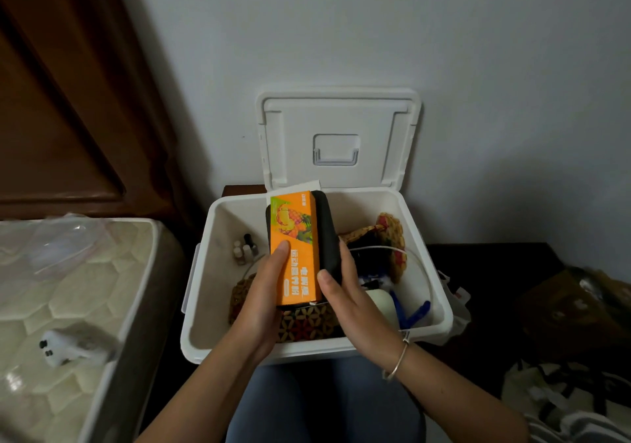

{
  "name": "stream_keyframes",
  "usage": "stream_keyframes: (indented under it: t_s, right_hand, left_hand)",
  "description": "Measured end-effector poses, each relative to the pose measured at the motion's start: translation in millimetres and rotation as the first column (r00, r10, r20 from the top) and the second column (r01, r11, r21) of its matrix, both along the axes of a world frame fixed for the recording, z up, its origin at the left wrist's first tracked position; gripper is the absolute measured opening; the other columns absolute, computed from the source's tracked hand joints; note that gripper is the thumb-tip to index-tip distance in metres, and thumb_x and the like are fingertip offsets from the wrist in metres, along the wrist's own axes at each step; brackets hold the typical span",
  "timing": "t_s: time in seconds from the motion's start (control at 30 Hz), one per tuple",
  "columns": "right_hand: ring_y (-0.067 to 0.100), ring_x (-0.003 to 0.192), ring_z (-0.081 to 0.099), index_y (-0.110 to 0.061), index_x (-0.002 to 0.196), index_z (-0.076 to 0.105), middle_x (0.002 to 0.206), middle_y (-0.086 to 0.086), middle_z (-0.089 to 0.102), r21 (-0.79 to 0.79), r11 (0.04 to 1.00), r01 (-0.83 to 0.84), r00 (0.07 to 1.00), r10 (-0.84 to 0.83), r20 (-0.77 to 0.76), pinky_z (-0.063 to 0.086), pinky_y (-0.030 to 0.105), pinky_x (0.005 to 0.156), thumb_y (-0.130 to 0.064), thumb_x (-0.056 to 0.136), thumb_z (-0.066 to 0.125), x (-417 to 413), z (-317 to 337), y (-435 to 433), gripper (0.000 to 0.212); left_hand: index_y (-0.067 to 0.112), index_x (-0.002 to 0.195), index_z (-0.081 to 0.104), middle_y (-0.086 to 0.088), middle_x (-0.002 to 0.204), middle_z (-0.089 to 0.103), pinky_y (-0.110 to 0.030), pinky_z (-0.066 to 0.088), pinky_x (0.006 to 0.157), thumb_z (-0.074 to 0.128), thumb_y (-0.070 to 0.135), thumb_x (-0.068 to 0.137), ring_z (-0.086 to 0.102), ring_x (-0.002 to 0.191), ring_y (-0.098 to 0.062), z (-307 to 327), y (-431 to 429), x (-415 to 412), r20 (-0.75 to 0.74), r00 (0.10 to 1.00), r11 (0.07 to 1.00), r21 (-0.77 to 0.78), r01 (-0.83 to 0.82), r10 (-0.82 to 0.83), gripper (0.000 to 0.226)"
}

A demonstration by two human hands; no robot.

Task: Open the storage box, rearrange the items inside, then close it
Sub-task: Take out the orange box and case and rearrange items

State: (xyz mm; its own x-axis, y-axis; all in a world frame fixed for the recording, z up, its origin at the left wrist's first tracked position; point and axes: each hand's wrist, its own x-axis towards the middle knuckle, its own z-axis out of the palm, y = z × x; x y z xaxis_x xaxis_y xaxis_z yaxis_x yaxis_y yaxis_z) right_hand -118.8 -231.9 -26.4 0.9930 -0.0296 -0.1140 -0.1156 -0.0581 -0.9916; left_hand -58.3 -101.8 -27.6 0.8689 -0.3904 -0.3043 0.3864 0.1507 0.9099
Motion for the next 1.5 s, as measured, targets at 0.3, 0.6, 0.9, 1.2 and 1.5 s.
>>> stream_keyframes:
  t_s: [0.3,0.6,0.9,1.2,1.5]
  right_hand:
    - [0.003,0.102,0.061,-0.037,0.111,0.056,0.108,-0.013,0.065,0.115,0.942,0.315,0.946,-0.301,-0.120,0.048,0.023,0.083,-0.075,0.074,0.035,16,1,-12,0.057]
    - [0.013,0.086,0.064,-0.033,0.095,0.064,0.090,-0.006,0.068,-0.116,0.855,0.505,0.848,-0.517,-0.115,0.051,0.035,0.078,-0.065,0.092,0.019,35,1,5,0.055]
    - [0.011,0.117,0.055,-0.039,0.116,0.059,0.125,-0.006,0.061,-0.089,0.990,0.110,0.993,-0.113,-0.028,0.043,0.034,0.100,-0.074,0.083,0.017,67,9,2,0.063]
    - [0.018,0.117,0.052,-0.015,0.127,0.055,0.125,0.005,0.055,-0.695,0.609,-0.383,0.910,0.379,-0.169,0.043,0.025,0.094,-0.035,0.087,0.063,109,-63,11,0.045]
    - [0.031,0.136,0.029,-0.020,0.145,0.028,0.148,0.013,0.034,-0.929,-0.137,-0.344,0.671,0.656,-0.345,0.018,0.043,0.112,-0.048,0.080,0.059,129,-140,27,0.077]
  left_hand:
    - [0.016,0.123,0.060,-0.009,0.109,0.073,-0.033,0.057,0.075,0.071,0.056,0.073,0.071,0.099,-0.026,0,-3,-4,-0.089,0.996,1.000,0.018,-0.010,0.011,0.065]
    - [0.033,0.130,0.045,0.008,0.107,0.074,-0.021,0.058,0.067,0.072,0.053,0.070,0.072,0.095,-0.010,-2,-8,-16,-0.125,0.988,0.996,0.021,0.091,-0.087,0.069]
    - [0.019,0.124,0.061,-0.009,0.114,0.072,-0.029,0.059,0.071,0.074,0.030,0.071,0.071,0.100,-0.023,1,31,14,-0.229,0.971,0.986,-0.165,0.029,-0.066,0.056]
    - [0.019,0.138,0.043,-0.010,0.119,0.067,-0.038,0.054,0.077,0.084,0.041,0.055,0.070,0.098,-0.023,-7,115,61,0.048,0.964,0.965,0.020,-0.262,0.261,0.095]
    - [0.024,0.140,0.041,-0.009,0.127,0.064,-0.041,0.051,0.089,0.081,0.034,0.064,0.064,0.113,-0.027,-28,112,55,0.010,0.970,0.966,-0.090,-0.243,0.245,0.087]
